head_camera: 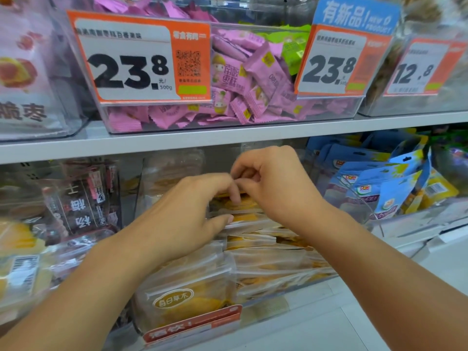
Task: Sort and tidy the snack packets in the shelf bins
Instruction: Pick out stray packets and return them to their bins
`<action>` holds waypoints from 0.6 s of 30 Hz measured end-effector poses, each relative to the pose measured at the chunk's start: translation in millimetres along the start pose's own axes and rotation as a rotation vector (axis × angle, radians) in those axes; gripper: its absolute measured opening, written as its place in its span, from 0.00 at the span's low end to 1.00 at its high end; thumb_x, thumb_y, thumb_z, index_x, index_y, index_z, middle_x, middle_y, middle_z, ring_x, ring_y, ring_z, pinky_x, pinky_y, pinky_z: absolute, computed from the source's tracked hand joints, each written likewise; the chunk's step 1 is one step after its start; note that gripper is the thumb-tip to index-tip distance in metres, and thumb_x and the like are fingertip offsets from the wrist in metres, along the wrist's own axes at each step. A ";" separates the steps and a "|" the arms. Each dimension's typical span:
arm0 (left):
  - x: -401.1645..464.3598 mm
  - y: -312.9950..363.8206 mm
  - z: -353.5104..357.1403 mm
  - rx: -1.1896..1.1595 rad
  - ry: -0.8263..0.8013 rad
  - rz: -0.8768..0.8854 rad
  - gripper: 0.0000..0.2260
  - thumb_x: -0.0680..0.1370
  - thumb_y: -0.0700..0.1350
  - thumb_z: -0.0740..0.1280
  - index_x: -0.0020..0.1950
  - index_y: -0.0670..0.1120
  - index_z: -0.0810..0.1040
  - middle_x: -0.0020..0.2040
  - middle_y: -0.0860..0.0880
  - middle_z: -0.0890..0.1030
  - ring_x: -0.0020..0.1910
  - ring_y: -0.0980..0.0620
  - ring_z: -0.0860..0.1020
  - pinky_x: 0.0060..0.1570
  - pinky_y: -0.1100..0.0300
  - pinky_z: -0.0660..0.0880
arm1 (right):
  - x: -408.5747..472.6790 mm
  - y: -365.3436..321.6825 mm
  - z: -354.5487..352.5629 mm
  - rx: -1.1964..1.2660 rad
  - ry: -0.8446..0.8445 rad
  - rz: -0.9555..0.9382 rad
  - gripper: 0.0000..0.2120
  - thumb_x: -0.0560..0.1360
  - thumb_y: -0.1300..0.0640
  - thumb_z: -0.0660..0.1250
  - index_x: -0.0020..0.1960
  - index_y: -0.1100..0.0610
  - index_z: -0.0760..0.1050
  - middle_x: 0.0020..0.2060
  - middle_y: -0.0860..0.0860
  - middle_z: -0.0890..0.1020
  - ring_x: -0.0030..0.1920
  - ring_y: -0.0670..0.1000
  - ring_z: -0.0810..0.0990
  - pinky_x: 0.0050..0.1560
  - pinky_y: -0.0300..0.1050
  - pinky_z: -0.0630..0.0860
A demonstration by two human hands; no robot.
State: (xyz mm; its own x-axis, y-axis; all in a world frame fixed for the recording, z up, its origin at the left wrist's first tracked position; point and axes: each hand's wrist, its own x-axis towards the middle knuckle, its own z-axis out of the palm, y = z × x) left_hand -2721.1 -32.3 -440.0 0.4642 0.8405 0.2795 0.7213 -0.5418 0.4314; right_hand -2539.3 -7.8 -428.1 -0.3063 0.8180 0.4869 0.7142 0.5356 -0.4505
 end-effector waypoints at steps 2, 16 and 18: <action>2.0 -3.7 0.2 0.029 -0.018 0.022 0.13 0.75 0.51 0.73 0.58 0.59 0.80 0.60 0.63 0.77 0.58 0.62 0.75 0.58 0.58 0.74 | -0.6 -4.5 1.6 0.151 -0.082 0.033 0.09 0.73 0.67 0.71 0.46 0.53 0.84 0.37 0.48 0.85 0.39 0.45 0.83 0.47 0.44 0.82; 4.1 -7.3 -0.1 0.121 -0.117 -0.200 0.21 0.76 0.62 0.67 0.68 0.58 0.73 0.60 0.58 0.71 0.59 0.57 0.71 0.54 0.61 0.67 | 3.1 27.0 -11.4 -0.099 -0.361 0.456 0.24 0.72 0.39 0.73 0.60 0.53 0.78 0.54 0.48 0.81 0.55 0.50 0.80 0.53 0.43 0.76; 5.3 -7.5 -0.9 0.128 -0.155 -0.237 0.23 0.77 0.64 0.66 0.70 0.59 0.72 0.66 0.53 0.71 0.67 0.52 0.69 0.60 0.57 0.69 | 8.1 35.9 -8.7 -0.190 -0.209 0.504 0.16 0.72 0.42 0.74 0.50 0.53 0.77 0.47 0.50 0.81 0.49 0.52 0.81 0.46 0.45 0.76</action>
State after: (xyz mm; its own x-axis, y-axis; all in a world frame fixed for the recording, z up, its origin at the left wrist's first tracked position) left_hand -2724.5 -23.8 -440.9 0.3409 0.9390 0.0460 0.8731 -0.3344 0.3549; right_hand -2510.7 16.2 -433.9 -0.0025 0.9968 0.0800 0.8986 0.0374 -0.4372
